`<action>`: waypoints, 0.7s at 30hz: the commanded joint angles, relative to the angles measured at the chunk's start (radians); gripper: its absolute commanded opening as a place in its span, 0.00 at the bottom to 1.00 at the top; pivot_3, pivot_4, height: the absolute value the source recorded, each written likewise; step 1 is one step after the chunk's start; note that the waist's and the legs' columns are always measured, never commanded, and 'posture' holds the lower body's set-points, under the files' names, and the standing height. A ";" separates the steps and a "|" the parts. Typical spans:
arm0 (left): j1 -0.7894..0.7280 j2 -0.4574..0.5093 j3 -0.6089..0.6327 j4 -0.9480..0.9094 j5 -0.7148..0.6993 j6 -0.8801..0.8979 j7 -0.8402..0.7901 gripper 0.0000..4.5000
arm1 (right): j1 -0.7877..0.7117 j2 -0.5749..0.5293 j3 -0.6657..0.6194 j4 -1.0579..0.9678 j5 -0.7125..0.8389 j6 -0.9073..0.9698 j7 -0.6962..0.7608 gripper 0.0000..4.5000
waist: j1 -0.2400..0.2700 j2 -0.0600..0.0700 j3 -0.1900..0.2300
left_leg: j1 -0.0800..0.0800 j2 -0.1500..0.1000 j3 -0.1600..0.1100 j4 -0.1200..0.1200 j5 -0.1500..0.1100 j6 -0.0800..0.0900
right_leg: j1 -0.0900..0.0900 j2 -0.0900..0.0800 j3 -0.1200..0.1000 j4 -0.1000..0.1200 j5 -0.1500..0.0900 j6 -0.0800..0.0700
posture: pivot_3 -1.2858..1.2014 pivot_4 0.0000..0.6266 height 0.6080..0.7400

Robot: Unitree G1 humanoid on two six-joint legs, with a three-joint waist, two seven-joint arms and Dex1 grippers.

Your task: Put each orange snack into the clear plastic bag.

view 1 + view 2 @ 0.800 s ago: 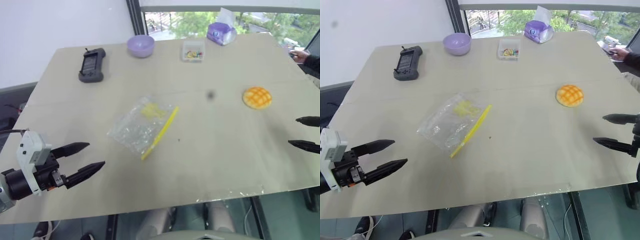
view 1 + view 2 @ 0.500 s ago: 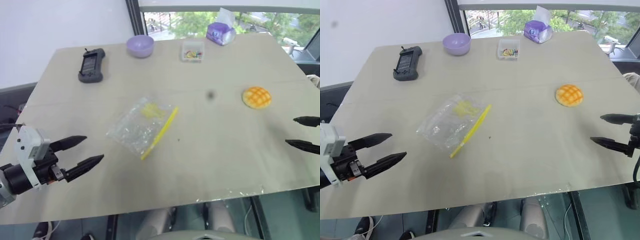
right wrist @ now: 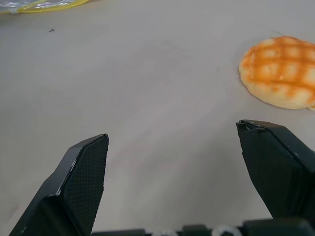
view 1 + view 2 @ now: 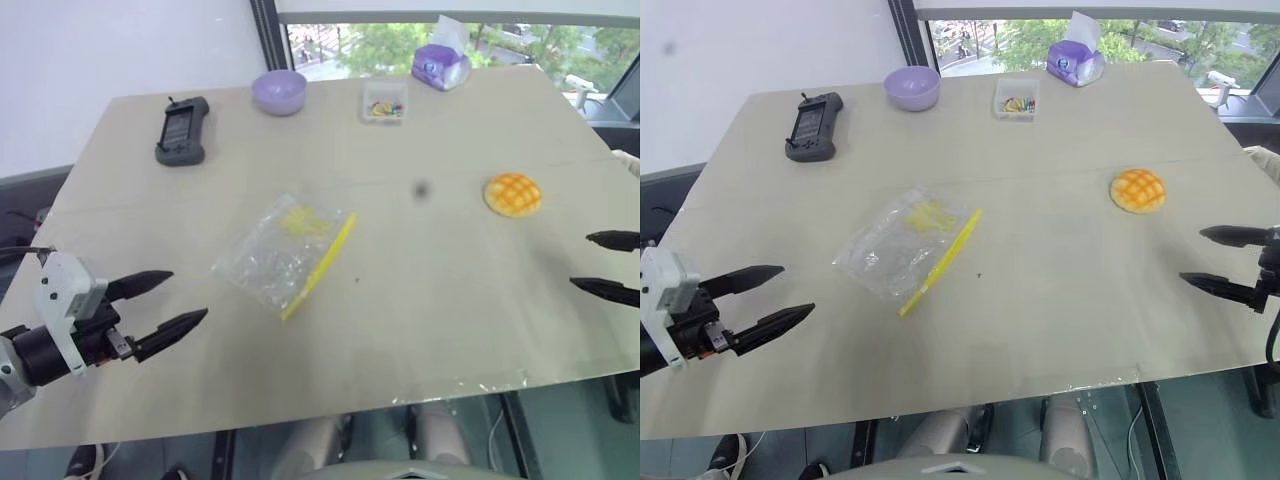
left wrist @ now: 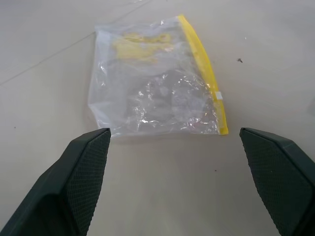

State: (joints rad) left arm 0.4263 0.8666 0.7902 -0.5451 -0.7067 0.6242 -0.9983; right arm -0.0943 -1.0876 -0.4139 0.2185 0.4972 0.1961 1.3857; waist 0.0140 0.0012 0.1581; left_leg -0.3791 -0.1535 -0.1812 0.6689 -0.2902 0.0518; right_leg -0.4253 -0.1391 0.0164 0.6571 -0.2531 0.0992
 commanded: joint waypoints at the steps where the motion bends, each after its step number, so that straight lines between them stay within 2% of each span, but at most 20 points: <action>1: 0.024 0.016 -0.038 -0.019 0.097 -0.074 -0.003 0.99 | -0.025 -0.002 -0.029 -0.015 0.015 0.002 -0.009 1.00 | 0.000 0.000 0.000 | 0.000 0.000 0.000 0.000 0.000 0.000 | 0.000 0.000 0.000 0.000 0.000 0.000 | 0.52 0.24 0.97; 6: 0.105 0.062 -0.213 -0.048 0.478 -0.318 0.087 0.99 | -0.043 0.009 -0.017 -0.017 0.013 0.003 -0.021 1.00 | 0.001 0.000 0.000 | 0.000 0.000 0.003 0.000 0.000 0.000 | 0.000 0.000 0.002 -0.001 0.000 0.000 | 0.52 0.24 0.97; 10: -0.063 0.038 -0.363 -0.019 0.568 -0.427 0.172 0.99 | -0.064 0.020 -0.003 -0.022 0.011 0.005 -0.033 1.00 | 0.010 -0.001 0.000 | 0.000 0.000 0.003 0.000 -0.001 0.001 | 0.000 0.000 0.002 -0.001 0.001 0.001 | 0.52 0.24 0.97; 14: -0.222 -0.014 -0.571 0.108 0.809 -0.660 0.315 0.99 | -0.095 0.030 0.013 -0.022 0.007 0.006 -0.039 1.00 | 0.013 0.000 0.000 | 0.001 0.000 0.003 0.000 -0.001 0.001 | 0.001 0.000 0.002 -0.002 0.002 0.001 | 0.52 0.24 0.97; 18: -0.268 -0.061 -0.678 0.172 0.863 -0.717 0.338 0.99 | -0.110 0.031 0.017 -0.030 0.006 0.012 -0.045 1.00 | 0.000 0.000 0.000 | -0.001 0.000 0.004 0.000 -0.001 0.001 | 0.000 0.000 0.003 -0.002 0.003 0.002 | 0.52 0.24 0.97; 21: -0.269 -0.102 -0.667 0.170 0.815 -0.663 0.342 0.99 | -0.088 0.025 -0.012 -0.045 0.016 0.021 -0.047 1.00 | -0.001 0.000 0.000 | -0.002 0.000 0.005 0.000 -0.001 0.002 | -0.003 0.000 0.004 -0.001 0.003 0.002 | 0.52 0.24 0.97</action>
State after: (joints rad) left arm 0.1569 0.7702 0.0998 -0.3628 0.1327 -0.0521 -0.6713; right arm -0.1891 -1.0507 -0.3796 0.2112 0.4956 0.2150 1.3437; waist 0.0126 0.0009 0.1583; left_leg -0.3812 -0.1536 -0.1763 0.6689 -0.2911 0.0536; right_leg -0.4289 -0.1386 0.0205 0.6564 -0.2500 0.1010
